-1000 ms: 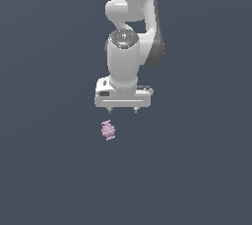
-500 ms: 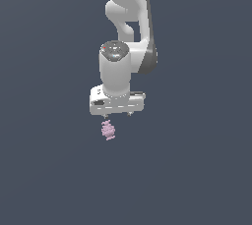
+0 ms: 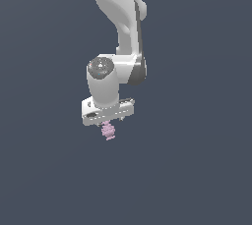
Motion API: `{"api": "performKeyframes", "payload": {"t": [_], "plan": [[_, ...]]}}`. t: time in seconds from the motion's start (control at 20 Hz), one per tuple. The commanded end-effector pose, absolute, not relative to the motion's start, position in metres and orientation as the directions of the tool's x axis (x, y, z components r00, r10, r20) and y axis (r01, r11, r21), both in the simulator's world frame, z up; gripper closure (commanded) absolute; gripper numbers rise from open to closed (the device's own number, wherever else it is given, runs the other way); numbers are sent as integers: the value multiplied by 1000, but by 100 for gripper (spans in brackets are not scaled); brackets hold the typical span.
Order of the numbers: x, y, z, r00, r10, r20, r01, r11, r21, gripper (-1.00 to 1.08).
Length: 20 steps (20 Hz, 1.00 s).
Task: Pick up the object and move it to a goal position.
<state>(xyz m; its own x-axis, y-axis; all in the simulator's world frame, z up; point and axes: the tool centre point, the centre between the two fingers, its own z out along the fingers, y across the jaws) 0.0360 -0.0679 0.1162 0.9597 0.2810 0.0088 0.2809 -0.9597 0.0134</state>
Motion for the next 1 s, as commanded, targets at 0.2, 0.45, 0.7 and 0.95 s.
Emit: {"api": "performKeyframes", "payload": {"t": [0.2, 0.45, 0.7, 0.95], "plan": [[39, -81, 102, 941, 339, 2, 339, -941, 3, -92], [39, -84, 97, 935, 355, 0, 355, -935, 0, -92], [39, -84, 94, 936, 352, 0, 352, -936, 0, -92], [39, -85, 74, 936, 353, 0, 353, -936, 0, -92]]}}
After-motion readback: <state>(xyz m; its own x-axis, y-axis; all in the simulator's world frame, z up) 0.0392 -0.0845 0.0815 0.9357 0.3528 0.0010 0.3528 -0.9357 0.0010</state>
